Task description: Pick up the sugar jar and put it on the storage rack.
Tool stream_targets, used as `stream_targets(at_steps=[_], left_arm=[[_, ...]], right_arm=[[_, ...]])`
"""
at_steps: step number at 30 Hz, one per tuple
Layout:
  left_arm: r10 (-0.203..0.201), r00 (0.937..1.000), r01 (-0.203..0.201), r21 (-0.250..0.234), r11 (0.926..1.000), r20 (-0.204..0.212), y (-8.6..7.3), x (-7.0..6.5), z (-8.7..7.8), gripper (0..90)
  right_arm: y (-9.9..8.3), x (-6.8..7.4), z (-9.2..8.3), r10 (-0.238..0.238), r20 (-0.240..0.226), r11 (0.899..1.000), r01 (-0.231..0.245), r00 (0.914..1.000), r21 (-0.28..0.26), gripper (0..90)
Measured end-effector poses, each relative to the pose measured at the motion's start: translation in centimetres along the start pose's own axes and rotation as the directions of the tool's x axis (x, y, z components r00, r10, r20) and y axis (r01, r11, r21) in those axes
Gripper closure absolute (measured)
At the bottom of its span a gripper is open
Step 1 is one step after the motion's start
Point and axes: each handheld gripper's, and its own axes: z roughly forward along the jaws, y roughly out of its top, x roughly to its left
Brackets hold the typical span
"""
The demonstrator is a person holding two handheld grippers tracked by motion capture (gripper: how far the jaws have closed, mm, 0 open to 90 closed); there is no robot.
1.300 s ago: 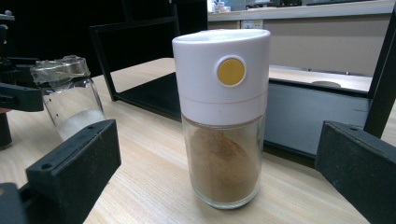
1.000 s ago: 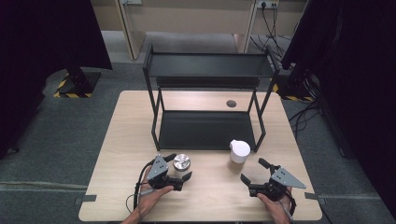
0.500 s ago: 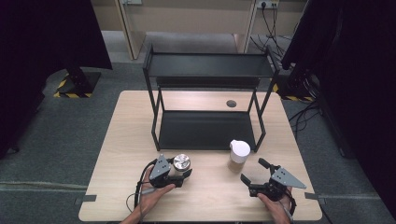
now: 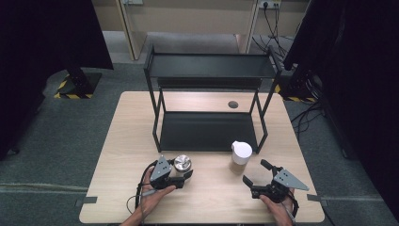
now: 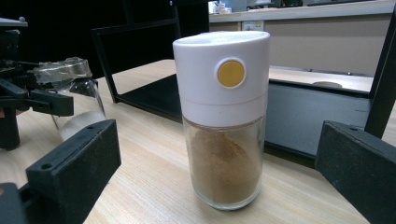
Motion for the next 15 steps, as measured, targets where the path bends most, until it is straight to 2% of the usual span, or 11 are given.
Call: stream_targets(at_steps=[15], left_arm=[[0.000,1.0000,0.000,-0.013,0.9999,-0.005,1.3,0.1,-0.7,31.1]], right_arm=[[0.0,0.0,0.1,0.002,0.000,1.000,-0.002,1.0000,0.001,0.5]])
